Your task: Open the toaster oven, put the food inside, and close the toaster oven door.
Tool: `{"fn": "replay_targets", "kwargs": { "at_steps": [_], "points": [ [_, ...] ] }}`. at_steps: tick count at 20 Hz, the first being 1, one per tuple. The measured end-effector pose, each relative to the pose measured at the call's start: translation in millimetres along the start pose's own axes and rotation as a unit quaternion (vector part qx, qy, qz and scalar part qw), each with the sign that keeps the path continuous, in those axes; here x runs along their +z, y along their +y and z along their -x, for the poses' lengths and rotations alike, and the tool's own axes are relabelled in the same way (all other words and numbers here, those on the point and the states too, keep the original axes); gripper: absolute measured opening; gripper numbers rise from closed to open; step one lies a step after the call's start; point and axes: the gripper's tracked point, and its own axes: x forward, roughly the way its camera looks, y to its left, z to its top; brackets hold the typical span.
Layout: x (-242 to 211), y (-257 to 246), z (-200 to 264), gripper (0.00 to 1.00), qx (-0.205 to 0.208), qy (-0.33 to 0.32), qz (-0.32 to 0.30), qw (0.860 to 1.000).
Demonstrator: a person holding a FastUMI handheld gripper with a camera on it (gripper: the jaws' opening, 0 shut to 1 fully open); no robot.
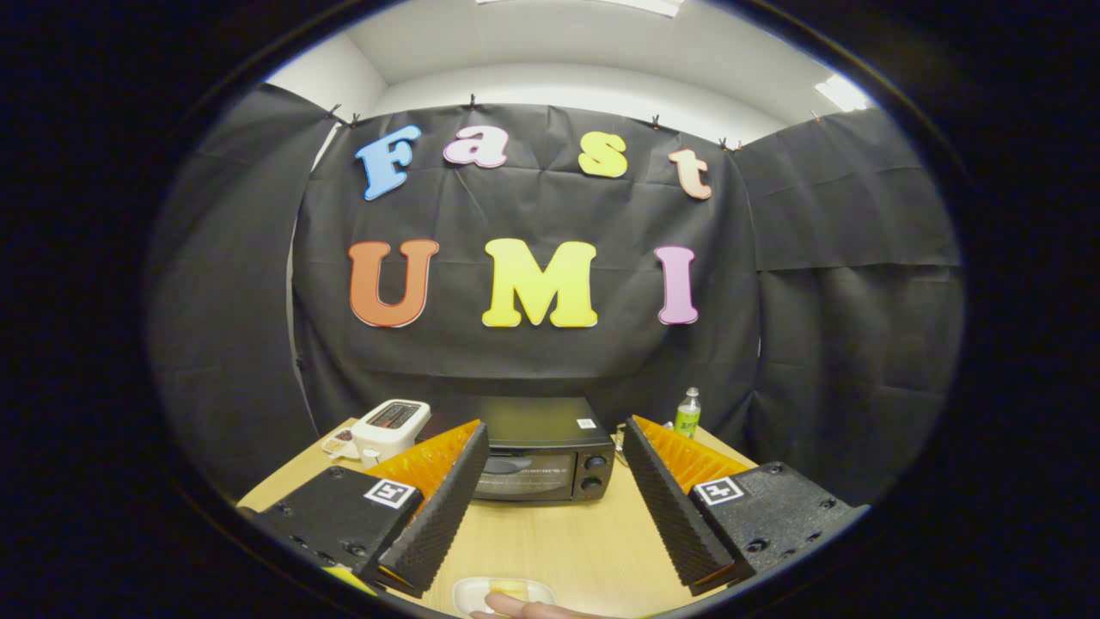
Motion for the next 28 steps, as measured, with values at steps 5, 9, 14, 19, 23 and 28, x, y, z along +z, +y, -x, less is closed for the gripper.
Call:
{"fn": "replay_targets", "kwargs": {
  "at_steps": [5,9,14,19,23,28],
  "points": [
    [-22.4,13.3,-58.4,1.00,0.011,0.016,0.001,1.000],
    [-48.2,30.0,-111.7,1.00,0.022,0.028,-0.005,0.999],
    [-88.7,58.3,-172.4,1.00,0.044,0.060,0.004,0.997],
    [-125.3,71.5,-207.8,1.00,0.040,0.090,0.023,0.995],
    [-155.2,73.1,-221.5,1.00,0.026,0.129,0.022,0.991],
    [-164.5,74.8,-213.7,1.00,0.042,0.146,-0.005,0.988]
  ]
}}
